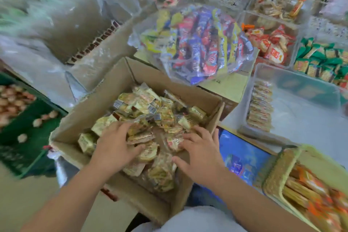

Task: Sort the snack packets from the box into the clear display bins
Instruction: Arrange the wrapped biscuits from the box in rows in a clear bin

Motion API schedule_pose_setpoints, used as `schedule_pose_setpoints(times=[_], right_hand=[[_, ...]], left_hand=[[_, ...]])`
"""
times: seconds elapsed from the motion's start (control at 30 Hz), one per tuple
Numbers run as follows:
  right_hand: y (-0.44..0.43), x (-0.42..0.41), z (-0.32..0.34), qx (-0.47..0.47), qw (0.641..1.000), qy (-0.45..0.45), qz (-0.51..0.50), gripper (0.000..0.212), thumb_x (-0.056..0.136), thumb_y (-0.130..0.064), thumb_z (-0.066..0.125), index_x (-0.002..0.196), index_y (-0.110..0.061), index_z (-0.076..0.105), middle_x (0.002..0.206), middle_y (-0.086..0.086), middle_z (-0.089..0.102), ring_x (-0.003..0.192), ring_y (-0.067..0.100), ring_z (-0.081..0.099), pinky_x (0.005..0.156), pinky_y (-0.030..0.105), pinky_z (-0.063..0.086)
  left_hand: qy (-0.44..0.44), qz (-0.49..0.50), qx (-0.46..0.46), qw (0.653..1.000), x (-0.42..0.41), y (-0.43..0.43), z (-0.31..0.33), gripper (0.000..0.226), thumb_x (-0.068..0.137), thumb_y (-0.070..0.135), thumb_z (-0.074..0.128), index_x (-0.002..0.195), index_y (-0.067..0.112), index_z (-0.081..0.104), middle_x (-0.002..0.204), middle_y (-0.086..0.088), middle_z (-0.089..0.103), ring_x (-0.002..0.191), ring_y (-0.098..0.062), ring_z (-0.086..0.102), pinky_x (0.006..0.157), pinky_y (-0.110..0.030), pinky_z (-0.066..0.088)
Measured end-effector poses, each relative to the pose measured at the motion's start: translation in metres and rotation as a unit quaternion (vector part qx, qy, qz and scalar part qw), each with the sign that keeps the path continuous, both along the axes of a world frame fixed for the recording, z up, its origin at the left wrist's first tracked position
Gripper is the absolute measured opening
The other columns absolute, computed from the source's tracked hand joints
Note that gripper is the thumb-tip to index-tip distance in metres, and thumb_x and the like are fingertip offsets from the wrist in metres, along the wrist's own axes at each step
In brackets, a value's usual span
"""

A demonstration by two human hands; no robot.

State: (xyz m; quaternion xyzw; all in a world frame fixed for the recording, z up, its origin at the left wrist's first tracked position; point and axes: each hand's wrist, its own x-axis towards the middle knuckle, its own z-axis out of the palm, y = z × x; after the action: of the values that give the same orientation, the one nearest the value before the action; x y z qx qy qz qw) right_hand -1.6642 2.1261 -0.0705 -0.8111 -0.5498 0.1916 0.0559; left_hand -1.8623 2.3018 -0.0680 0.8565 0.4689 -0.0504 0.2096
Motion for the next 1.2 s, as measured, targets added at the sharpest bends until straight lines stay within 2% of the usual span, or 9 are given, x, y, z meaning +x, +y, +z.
schedule_pose_setpoints(times=[0.1, 0.2, 0.33, 0.5, 0.7, 0.87, 0.97, 1.13, 1.2], right_hand=[[0.004, -0.007, -0.007, -0.008, 0.998, -0.045, -0.041, 0.063, 0.08, -0.08, 0.034, 0.112, -0.039, 0.068, 0.127, -0.018, 0.061, 0.141, 0.021, 0.032, 0.12, 0.063, 0.006], [0.002, -0.008, -0.01, -0.012, 0.996, -0.073, -0.052, 0.063, 0.078, -0.079, 0.033, 0.106, -0.037, 0.071, 0.114, -0.016, 0.065, 0.131, 0.022, 0.041, 0.119, 0.058, 0.016], [0.002, -0.011, -0.008, -0.029, 0.994, -0.09, -0.059, 0.063, 0.076, -0.076, 0.033, 0.105, -0.035, 0.072, 0.107, -0.014, 0.066, 0.121, 0.02, 0.044, 0.11, 0.048, 0.034], [0.005, -0.013, -0.004, -0.042, 0.993, -0.09, -0.068, 0.064, 0.074, -0.075, 0.031, 0.107, -0.037, 0.07, 0.108, -0.016, 0.064, 0.12, 0.019, 0.042, 0.108, 0.043, 0.036], [0.005, -0.015, -0.006, -0.032, 0.991, -0.097, -0.083, 0.06, 0.073, -0.073, 0.035, 0.104, -0.036, 0.071, 0.104, -0.016, 0.064, 0.117, 0.018, 0.043, 0.105, 0.041, 0.038], [0.006, -0.016, -0.008, -0.026, 0.99, -0.106, -0.093, 0.055, 0.074, -0.071, 0.038, 0.1, -0.036, 0.072, 0.101, -0.018, 0.065, 0.114, 0.017, 0.043, 0.102, 0.04, 0.038], [0.006, -0.016, -0.009, -0.028, 0.99, -0.109, -0.091, 0.053, 0.074, -0.071, 0.04, 0.099, -0.037, 0.072, 0.102, -0.019, 0.065, 0.114, 0.016, 0.044, 0.1, 0.039, 0.038], [0.005, -0.015, -0.009, -0.017, 0.99, -0.108, -0.09, 0.048, 0.076, -0.069, 0.041, 0.096, -0.037, 0.071, 0.099, -0.02, 0.064, 0.111, 0.014, 0.043, 0.098, 0.036, 0.037], [0.005, -0.015, -0.009, -0.011, 0.99, -0.108, -0.088, 0.047, 0.076, -0.068, 0.042, 0.095, -0.037, 0.072, 0.098, -0.02, 0.064, 0.11, 0.014, 0.044, 0.097, 0.037, 0.038]], left_hand=[[0.087, -0.029, 0.034, 0.995, -0.016, 0.04, -0.01, 0.095, 0.069, 0.081, 0.07, 0.148, 0.034, 0.044, 0.156, -0.01, 0.039, 0.142, -0.037, 0.037, 0.113, -0.05, 0.039], [0.166, -0.07, 0.01, 0.984, -0.011, 0.068, -0.022, 0.11, 0.061, 0.089, 0.066, 0.152, 0.038, 0.034, 0.164, -0.01, 0.025, 0.149, -0.039, 0.027, 0.115, -0.062, 0.034], [0.252, -0.108, -0.038, 0.961, 0.007, 0.08, -0.037, 0.116, 0.059, 0.084, 0.075, 0.155, 0.045, 0.023, 0.166, -0.007, 0.014, 0.152, -0.04, 0.018, 0.11, -0.077, 0.029], [0.291, -0.137, -0.026, 0.946, 0.014, 0.092, -0.048, 0.114, 0.061, 0.07, 0.085, 0.154, 0.045, 0.024, 0.159, -0.01, 0.022, 0.148, -0.041, 0.022, 0.105, -0.082, 0.029], [0.274, -0.124, -0.044, 0.953, 0.012, 0.085, -0.063, 0.113, 0.054, 0.092, 0.068, 0.15, 0.053, 0.022, 0.165, -0.015, 0.014, 0.152, -0.048, 0.011, 0.105, -0.083, 0.019], [0.249, -0.129, -0.019, 0.96, 0.019, 0.079, -0.07, 0.063, 0.085, 0.069, 0.064, 0.141, 0.045, 0.046, 0.16, -0.018, 0.017, 0.15, -0.048, 0.011, 0.108, -0.082, 0.022], [0.227, -0.133, -0.024, 0.965, 0.017, 0.08, -0.064, 0.051, 0.091, 0.061, 0.063, 0.136, 0.04, 0.051, 0.156, -0.015, 0.024, 0.148, -0.044, 0.019, 0.108, -0.077, 0.03], [0.103, -0.111, -0.066, 0.986, 0.006, 0.082, -0.046, 0.051, 0.085, 0.056, 0.072, 0.127, 0.03, 0.064, 0.152, -0.008, 0.039, 0.139, -0.036, 0.041, 0.104, -0.05, 0.048], [0.024, -0.081, -0.103, 0.991, 0.0, 0.082, -0.035, 0.034, 0.08, 0.051, 0.077, 0.107, 0.032, 0.067, 0.137, -0.002, 0.052, 0.122, -0.028, 0.055, 0.088, -0.038, 0.051]])
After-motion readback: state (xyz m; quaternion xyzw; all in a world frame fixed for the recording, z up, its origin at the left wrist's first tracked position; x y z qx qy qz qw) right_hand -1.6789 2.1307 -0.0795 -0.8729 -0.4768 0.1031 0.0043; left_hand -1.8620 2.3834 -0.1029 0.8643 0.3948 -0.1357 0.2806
